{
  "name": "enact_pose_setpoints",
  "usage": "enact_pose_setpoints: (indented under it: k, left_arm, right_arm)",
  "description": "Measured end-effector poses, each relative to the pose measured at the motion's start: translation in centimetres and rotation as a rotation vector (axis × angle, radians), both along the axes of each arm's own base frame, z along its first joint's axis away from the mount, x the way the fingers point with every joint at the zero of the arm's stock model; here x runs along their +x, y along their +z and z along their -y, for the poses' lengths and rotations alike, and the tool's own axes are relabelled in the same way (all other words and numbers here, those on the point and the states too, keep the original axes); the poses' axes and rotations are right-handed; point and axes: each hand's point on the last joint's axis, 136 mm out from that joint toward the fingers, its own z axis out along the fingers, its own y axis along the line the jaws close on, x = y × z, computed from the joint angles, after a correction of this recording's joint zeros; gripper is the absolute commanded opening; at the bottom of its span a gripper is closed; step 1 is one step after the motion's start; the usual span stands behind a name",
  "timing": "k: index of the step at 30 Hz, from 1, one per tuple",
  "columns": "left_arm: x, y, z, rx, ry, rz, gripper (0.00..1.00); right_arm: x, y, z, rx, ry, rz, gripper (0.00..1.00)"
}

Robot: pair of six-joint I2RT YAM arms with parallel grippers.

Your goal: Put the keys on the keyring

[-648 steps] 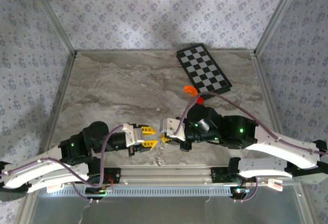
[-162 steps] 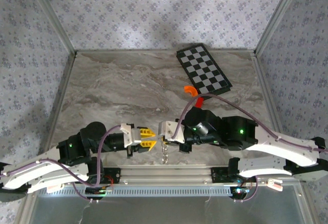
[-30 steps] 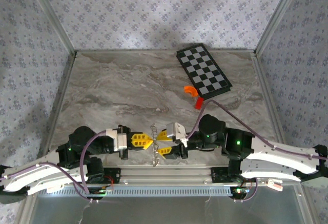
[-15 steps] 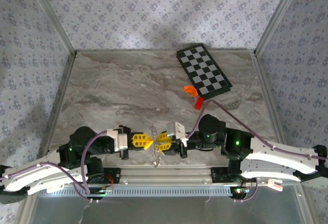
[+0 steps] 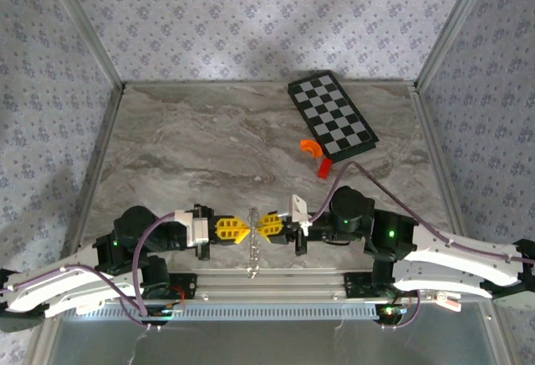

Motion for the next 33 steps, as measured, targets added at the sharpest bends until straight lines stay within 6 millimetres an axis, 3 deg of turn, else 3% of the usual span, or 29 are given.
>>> enact_pose_setpoints:
  k: [33]
  left_arm:
    - [1.8,-3.6,0.7,0.155,0.093,-0.018,0.00]
  right_arm:
    - [1.0,-1.3,0.7,-0.086,-0.063,0.024,0.00]
